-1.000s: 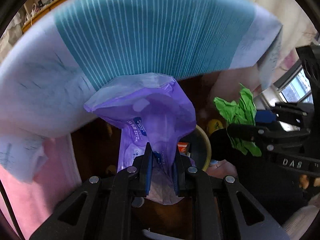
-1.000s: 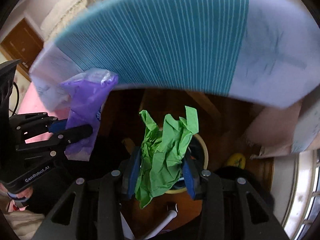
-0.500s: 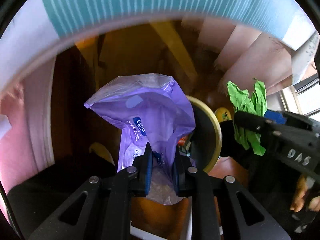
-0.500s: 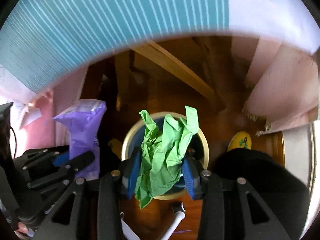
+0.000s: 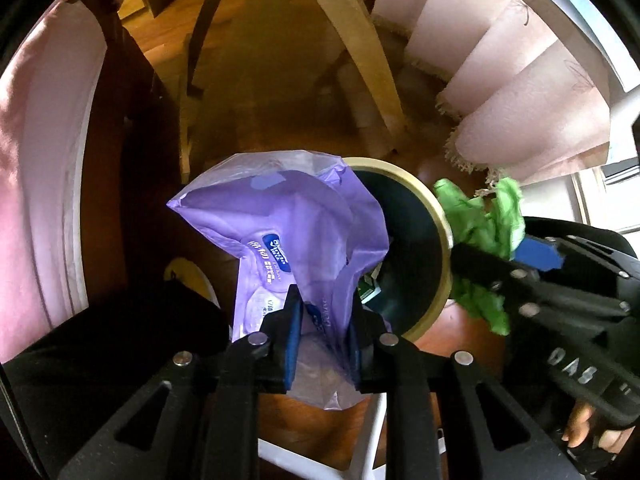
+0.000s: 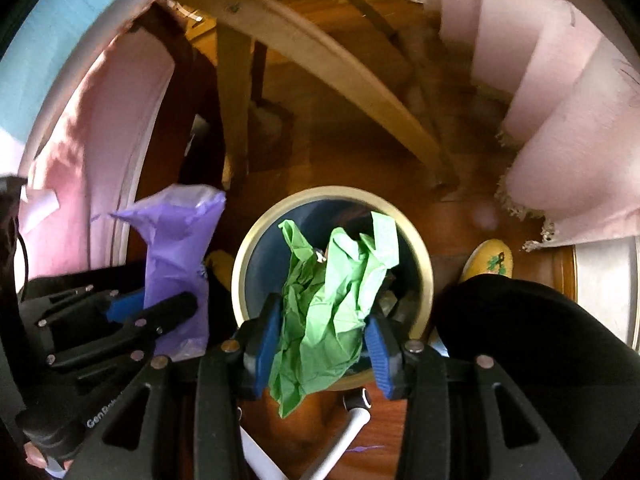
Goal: Collect trash
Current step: 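Carry both items over the bin and open both tools to drop them, then raise both tools back over the table toward the remaining items, then grasp the red foam piece with the right tool, then grasp the black-yellow wrapper with left tool while right tool holds the red foam, then lift the wrapper with left tool while right tool lifts the red foam, then carry both items over the bin and open both tools to drop them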
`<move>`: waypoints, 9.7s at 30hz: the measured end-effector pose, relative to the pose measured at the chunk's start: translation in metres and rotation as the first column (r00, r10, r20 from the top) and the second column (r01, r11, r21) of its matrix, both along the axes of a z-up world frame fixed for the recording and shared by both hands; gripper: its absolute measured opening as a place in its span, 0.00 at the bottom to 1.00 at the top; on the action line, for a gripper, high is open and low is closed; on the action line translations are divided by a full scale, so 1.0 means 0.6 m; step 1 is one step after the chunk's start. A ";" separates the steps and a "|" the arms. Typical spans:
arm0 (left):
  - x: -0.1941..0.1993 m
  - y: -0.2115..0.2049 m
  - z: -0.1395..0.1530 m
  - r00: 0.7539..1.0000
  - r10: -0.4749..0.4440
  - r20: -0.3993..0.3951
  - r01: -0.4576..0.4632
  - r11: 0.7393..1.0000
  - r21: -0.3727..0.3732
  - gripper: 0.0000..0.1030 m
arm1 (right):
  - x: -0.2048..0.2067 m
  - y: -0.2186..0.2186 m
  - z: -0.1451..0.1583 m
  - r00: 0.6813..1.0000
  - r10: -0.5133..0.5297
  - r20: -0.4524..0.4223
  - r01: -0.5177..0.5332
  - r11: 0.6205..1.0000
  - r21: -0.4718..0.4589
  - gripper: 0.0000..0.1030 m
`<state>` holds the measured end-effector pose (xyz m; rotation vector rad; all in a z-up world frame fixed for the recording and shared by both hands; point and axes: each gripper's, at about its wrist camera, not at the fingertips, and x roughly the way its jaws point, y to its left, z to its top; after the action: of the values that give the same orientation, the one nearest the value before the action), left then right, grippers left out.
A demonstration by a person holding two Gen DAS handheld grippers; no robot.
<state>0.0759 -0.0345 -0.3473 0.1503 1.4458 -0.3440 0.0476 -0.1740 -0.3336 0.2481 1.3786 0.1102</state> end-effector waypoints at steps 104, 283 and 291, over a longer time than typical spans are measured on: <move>0.516 0.172 0.618 0.842 0.178 0.510 -0.158 0.984 -0.082 0.89 | 0.548 0.073 0.593 0.845 0.238 0.479 -0.191 0.971 -0.146 0.60; -0.019 0.024 0.079 0.992 -0.014 0.123 0.024 0.996 -0.082 0.40 | -0.021 -0.055 0.057 0.998 -0.042 0.041 0.044 0.998 -0.040 0.15; 0.004 0.036 0.040 0.996 0.061 0.061 -0.054 0.992 -0.111 0.50 | -0.007 -0.037 0.013 1.000 -0.025 0.009 0.025 0.999 -0.038 0.18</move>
<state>0.0784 -0.0129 -0.3235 0.0306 1.3620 -0.3667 0.0431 -0.1960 -0.3260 0.2326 1.3679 0.0637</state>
